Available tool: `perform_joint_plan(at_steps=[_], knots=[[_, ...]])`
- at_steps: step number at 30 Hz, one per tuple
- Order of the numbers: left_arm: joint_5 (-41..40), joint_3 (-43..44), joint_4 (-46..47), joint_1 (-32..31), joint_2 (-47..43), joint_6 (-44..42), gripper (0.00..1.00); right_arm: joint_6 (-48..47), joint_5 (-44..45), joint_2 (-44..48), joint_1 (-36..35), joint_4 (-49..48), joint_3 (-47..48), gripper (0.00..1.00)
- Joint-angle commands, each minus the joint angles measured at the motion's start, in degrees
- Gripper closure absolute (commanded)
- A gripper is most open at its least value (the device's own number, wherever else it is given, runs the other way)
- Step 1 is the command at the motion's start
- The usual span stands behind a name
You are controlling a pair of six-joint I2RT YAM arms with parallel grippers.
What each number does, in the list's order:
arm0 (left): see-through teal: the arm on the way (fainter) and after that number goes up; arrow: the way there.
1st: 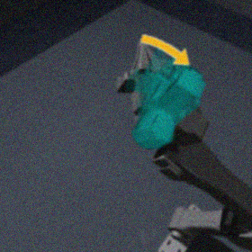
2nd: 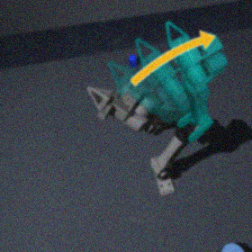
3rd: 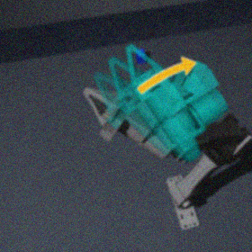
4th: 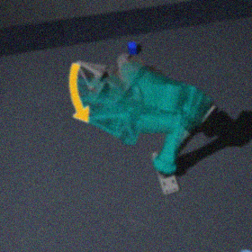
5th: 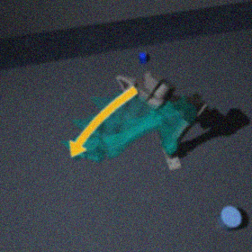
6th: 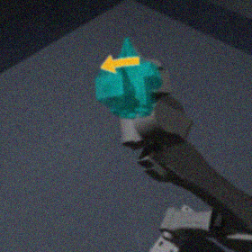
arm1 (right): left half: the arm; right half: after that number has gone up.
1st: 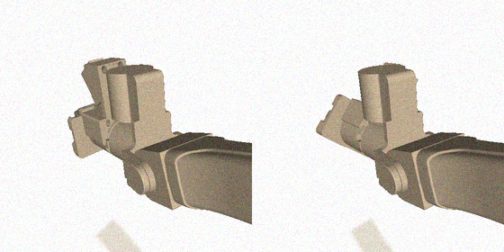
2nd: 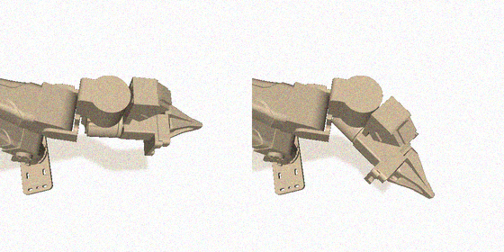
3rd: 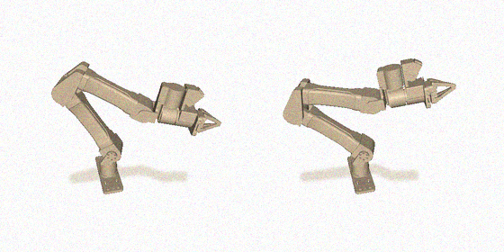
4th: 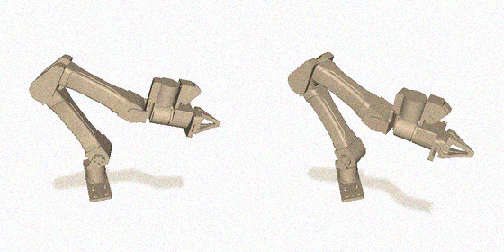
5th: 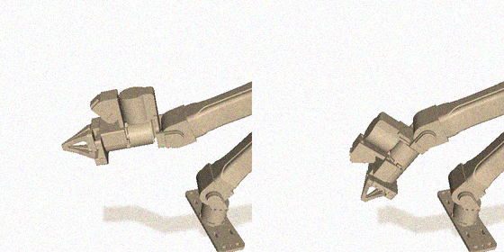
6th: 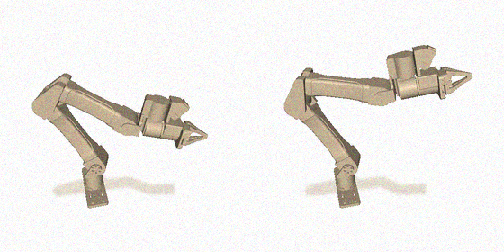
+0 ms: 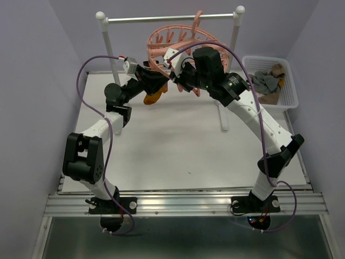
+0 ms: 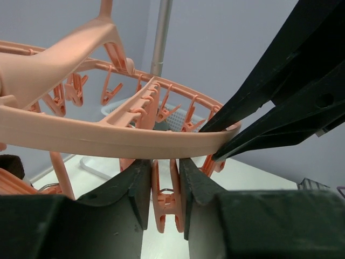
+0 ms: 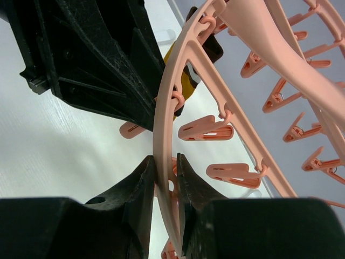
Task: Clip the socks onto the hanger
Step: Open the clamp at the hanger.
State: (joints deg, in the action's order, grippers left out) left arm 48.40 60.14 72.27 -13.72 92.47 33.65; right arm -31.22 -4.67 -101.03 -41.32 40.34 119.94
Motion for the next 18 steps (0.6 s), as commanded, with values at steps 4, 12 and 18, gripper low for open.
perform_joint_plan(at_steps=[4, 12, 18], knots=[[-2.3, 0.9, 1.9, -0.6, -4.9, -2.4, 1.0, 1.7, 2.6, 0.8, 0.3, -1.0, 1.0, 0.99], [-5.3, -0.5, -1.6, -1.5, -6.2, -4.5, 1.0, 3.5, 5.7, 1.3, 0.3, -2.2, 0.6, 0.96], [-9.5, -3.6, -5.8, -4.4, -8.7, -9.6, 1.0, 7.0, 11.4, 2.1, 0.3, -3.4, -0.3, 0.82]])
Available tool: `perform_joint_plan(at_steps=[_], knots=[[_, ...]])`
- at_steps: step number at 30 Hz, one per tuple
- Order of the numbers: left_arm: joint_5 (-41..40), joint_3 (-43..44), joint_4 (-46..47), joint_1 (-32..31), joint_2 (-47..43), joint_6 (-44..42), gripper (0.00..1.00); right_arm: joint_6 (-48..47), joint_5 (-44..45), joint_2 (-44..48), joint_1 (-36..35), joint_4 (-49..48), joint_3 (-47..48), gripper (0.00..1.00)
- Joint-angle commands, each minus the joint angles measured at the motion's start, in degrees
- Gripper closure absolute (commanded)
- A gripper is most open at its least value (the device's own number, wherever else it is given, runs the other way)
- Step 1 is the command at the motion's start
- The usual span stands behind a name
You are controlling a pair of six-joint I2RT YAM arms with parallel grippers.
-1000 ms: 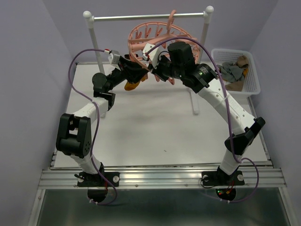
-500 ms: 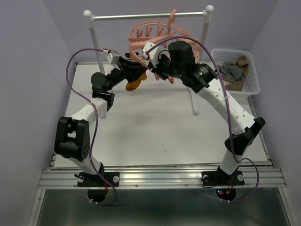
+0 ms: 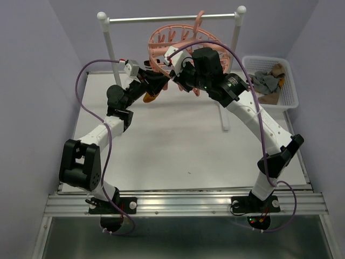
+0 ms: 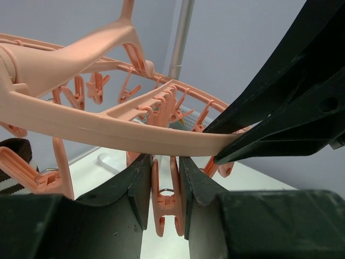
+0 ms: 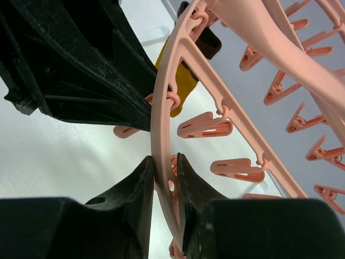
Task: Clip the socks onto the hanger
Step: Open the clamp at the hanger, then pick up the sock from the bin.
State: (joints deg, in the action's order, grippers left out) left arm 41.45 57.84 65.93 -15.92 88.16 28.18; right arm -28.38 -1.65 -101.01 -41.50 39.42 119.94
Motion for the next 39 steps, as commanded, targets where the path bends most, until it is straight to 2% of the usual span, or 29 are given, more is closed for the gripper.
perform_joint_plan(at_steps=[1, 4, 5, 7, 9, 11, 16, 19, 22, 23, 25, 27, 29, 31, 33, 36, 39], knots=[[-3.2, -1.7, -0.4, -2.6, -4.6, -4.8, 1.0, 5.4, 8.8, 2.2, 0.5, -2.5, -0.6, 0.8], [-8.8, -2.3, -5.6, -4.8, -5.9, -8.2, 1.0, 7.5, 10.0, 3.4, 0.5, -2.5, -2.1, 0.59], [-9.9, -2.6, -8.2, -5.4, -6.5, -9.0, 1.0, 8.0, 9.9, 3.9, 0.5, -2.6, -3.5, 0.48], [-14.0, -2.8, -10.5, -7.3, -7.0, -10.6, 1.0, 10.0, 9.3, 5.7, 0.5, -2.6, -5.1, 0.34], [-15.7, -3.3, -12.2, -8.7, -7.7, -11.0, 1.0, 12.5, 8.2, 8.4, 0.5, -2.7, -7.8, 0.11], [-17.5, -3.8, -13.1, -9.1, -8.0, -10.5, 1.0, 14.5, 6.8, 10.4, 0.5, -2.9, -9.7, 0.0], [-18.2, -4.5, -13.5, -9.6, -8.4, -9.4, 1.0, 20.4, 7.9, 17.4, 0.5, -4.4, -15.5, 0.0], [-19.5, -4.4, -14.1, -10.4, -8.3, -9.4, 1.0, 24.8, 15.1, 21.4, 0.5, -5.0, -17.8, 0.0], [-21.7, -4.1, -14.9, -11.1, -7.9, -9.7, 1.0, 29.1, 25.7, 25.2, 0.5, -5.0, -20.4, 0.0], [-21.7, -4.0, -15.0, -11.3, -7.8, -9.7, 1.0, 30.8, 31.8, 26.1, 0.5, -5.0, -21.2, 0.0], [-22.4, -3.5, -15.3, -11.7, -7.7, -9.6, 1.0, 33.4, 36.6, 27.8, 2.4, -5.0, -22.9, 0.0], [-22.8, -3.2, -15.5, -12.1, -7.4, -9.5, 1.0, 35.1, 35.2, 28.5, 11.6, -5.0, -24.2, 0.0], [-23.0, -2.6, -15.7, -12.6, -7.0, -9.5, 1.0, 38.4, 26.4, 28.2, 20.7, -4.9, -25.0, 0.0], [-23.8, -2.0, -16.0, -12.9, -6.9, -9.6, 1.0, 39.0, 23.1, 26.4, 30.9, -4.5, -25.9, 0.0], [-25.3, -1.9, -16.4, -13.0, -7.0, -9.6, 1.0, 40.8, 23.2, 21.4, 37.0, -3.4, -24.3, 0.0], [-26.2, -1.1, -17.7, -13.3, -7.1, -9.4, 1.0, 42.1, 16.8, 13.6, 43.9, -3.1, -20.7, 0.0], [-26.8, -0.5, -19.0, -13.7, -7.3, -9.6, 1.0, 41.0, 16.5, 6.0, 47.5, -4.2, -15.6, 0.0]])
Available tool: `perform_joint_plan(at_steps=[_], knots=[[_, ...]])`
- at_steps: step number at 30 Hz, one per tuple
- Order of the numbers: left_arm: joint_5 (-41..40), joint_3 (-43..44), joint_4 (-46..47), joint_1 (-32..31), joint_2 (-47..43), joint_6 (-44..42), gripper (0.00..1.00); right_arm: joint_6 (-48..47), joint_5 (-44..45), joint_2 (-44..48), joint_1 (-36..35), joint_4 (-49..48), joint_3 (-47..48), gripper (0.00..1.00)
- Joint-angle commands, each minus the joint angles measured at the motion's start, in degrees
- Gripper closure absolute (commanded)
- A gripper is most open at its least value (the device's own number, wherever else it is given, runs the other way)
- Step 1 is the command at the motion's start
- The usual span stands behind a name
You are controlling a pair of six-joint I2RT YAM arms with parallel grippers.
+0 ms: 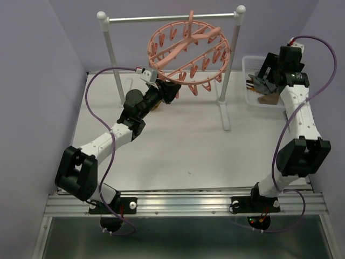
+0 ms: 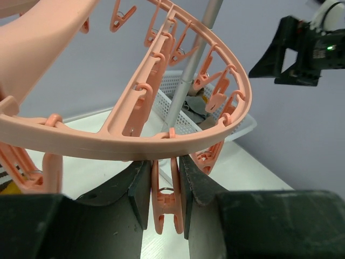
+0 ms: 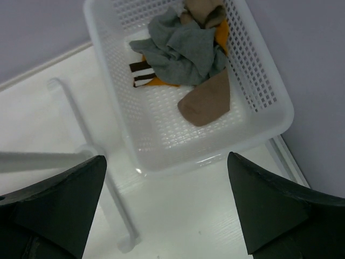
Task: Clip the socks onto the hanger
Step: Pick up the sock from the bin.
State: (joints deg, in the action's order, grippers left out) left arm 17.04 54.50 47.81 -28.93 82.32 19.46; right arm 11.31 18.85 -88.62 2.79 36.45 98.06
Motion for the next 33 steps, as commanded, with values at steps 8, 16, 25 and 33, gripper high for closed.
perform_joint_plan(at_steps=[8, 16, 25, 33], knots=[[-3.9, 3.0, -2.2, -1.7, -1.7, -0.7, 1.0, -8.0, -2.4, -27.4, 3.7, -5.4, 19.5, 0.01], [-5.3, 4.1, -3.4, -2.5, -1.3, -1.4, 1.0, -21.6, -5.9, -43.7, 4.2, -11.2, 33.5, 0.21], [-7.2, 5.2, -5.1, -2.9, 0.3, -1.4, 1.0, -29.7, -14.7, -53.1, 4.2, -17.6, 36.2, 0.27], [-7.7, 4.7, -5.2, -3.1, 0.1, -2.0, 1.0, -29.9, -13.1, -58.6, 4.2, -24.5, 37.9, 0.4]])
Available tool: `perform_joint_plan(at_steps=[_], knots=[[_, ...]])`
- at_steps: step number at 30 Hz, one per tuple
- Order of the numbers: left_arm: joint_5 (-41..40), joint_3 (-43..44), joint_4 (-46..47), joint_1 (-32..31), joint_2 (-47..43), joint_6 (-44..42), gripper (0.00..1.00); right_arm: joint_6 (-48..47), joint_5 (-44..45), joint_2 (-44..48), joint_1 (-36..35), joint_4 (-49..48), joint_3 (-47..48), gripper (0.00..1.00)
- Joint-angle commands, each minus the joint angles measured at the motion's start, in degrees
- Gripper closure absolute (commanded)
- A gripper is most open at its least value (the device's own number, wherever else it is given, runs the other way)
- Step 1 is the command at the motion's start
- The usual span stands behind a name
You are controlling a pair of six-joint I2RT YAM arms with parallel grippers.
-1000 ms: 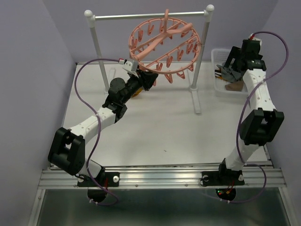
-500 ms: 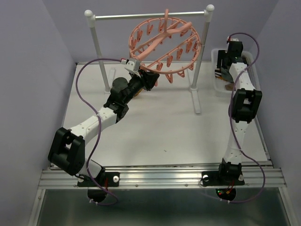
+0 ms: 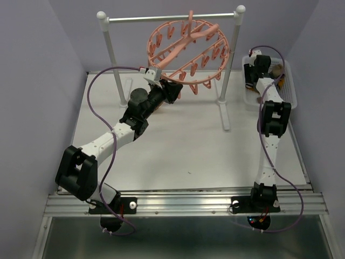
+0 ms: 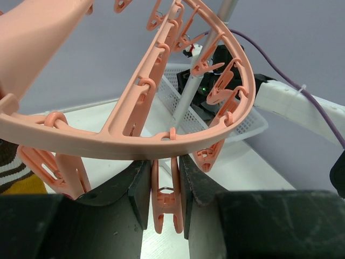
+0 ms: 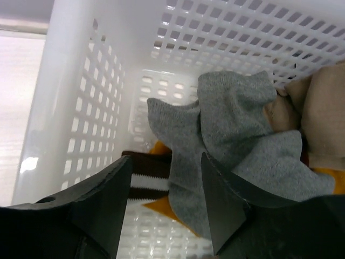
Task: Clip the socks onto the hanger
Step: Pick up the sock from the bin.
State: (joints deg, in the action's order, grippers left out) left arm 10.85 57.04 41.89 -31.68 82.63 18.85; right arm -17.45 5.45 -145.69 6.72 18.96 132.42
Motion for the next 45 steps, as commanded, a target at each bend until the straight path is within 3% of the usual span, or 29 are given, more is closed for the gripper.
perform_joint_plan(at_steps=[1, 7, 12, 14, 18, 23, 33, 40, 45], knots=[[-1.4, 2.2, 0.7, -0.3, -0.2, -1.4, 1.0, -0.9, 0.9, -2.0, 0.3, -8.4, 3.5, 0.44], [-1.2, 2.4, 0.7, -0.7, -0.3, -1.8, 1.0, -2.2, 3.8, -4.6, 0.3, -11.6, 3.6, 0.48], [-0.9, 2.5, 0.8, -0.8, -0.2, -1.9, 1.0, -1.9, 7.5, -5.4, 0.8, -15.1, 3.2, 0.58], [-0.9, 2.5, 0.7, -0.9, -0.1, -2.0, 1.0, -1.5, 8.3, -5.7, 0.8, -16.6, 3.0, 0.66], [-1.1, 2.6, 0.7, -1.3, 0.1, -1.7, 1.0, 0.0, 8.6, -5.0, 0.8, -17.2, 2.8, 0.99], [-2.1, 2.6, 0.7, -1.5, 0.0, -1.7, 1.0, 1.4, 7.0, -0.1, 0.8, -16.9, -2.0, 0.99], [-2.6, 3.3, 0.3, -2.1, -0.1, 0.7, 1.0, 11.3, -3.9, 28.9, 0.8, -25.4, -32.5, 0.99], [-4.3, 4.8, -1.4, -2.5, 0.3, 1.7, 1.0, 14.1, -5.7, 43.7, 0.3, -29.1, -44.9, 0.99], [-4.3, 5.5, -2.0, -2.6, 0.4, 3.2, 1.0, 14.3, -14.8, 51.9, 0.3, -29.2, -50.8, 0.99]])
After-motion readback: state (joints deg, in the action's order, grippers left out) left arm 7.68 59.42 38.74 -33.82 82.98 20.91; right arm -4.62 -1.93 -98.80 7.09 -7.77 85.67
